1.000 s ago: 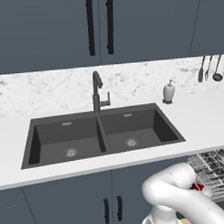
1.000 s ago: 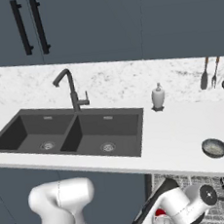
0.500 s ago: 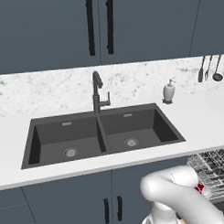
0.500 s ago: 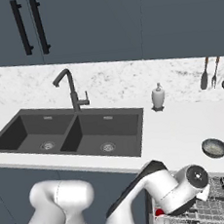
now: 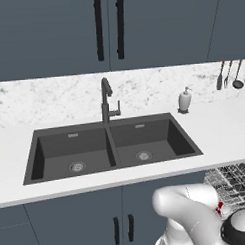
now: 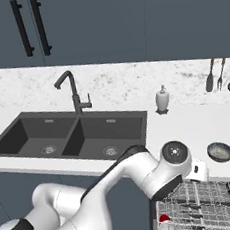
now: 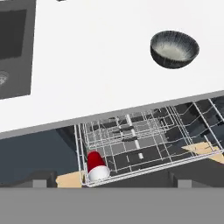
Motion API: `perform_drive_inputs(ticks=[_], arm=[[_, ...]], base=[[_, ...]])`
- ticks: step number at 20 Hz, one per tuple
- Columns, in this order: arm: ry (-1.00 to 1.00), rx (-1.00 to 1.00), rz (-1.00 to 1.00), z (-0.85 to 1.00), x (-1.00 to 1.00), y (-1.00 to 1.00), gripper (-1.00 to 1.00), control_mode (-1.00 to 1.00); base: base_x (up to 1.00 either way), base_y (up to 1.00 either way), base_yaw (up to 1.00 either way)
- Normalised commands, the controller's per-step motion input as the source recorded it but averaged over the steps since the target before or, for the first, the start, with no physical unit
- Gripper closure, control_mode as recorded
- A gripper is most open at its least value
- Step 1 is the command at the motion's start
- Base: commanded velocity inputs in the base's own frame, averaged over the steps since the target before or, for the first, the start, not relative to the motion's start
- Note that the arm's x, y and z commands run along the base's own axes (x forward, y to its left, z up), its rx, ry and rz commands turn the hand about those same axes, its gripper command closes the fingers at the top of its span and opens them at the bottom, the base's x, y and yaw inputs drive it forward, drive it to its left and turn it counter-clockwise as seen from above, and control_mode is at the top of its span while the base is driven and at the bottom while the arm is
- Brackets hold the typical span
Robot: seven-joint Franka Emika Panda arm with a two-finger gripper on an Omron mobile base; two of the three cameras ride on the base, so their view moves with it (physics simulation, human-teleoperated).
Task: Pick up the cup and bowl from the counter, place them in the dishwasher, and close the dishwasher door.
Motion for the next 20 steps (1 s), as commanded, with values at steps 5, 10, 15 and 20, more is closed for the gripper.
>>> perform_drive_inputs(ticks=[5, 10, 15, 20], arm=[[0.12, -0.24, 0.01, 0.34, 0.00, 0.07, -1.00, -1.00], [0.13, -0.05, 0.01, 0.03, 0.15, -0.03, -1.00, -1.00], [0.07, 0.00, 0.06, 0.00, 0.36, -0.03, -1.00, -1.00], [0.06, 0.00, 0.06, 0.00, 0.47, -0.22, -1.00, -1.00]], base=[[0.00, 0.00, 0.00], [0.00, 0.00, 0.00], [0.00, 0.00, 0.00], [0.00, 0.00, 0.00]])
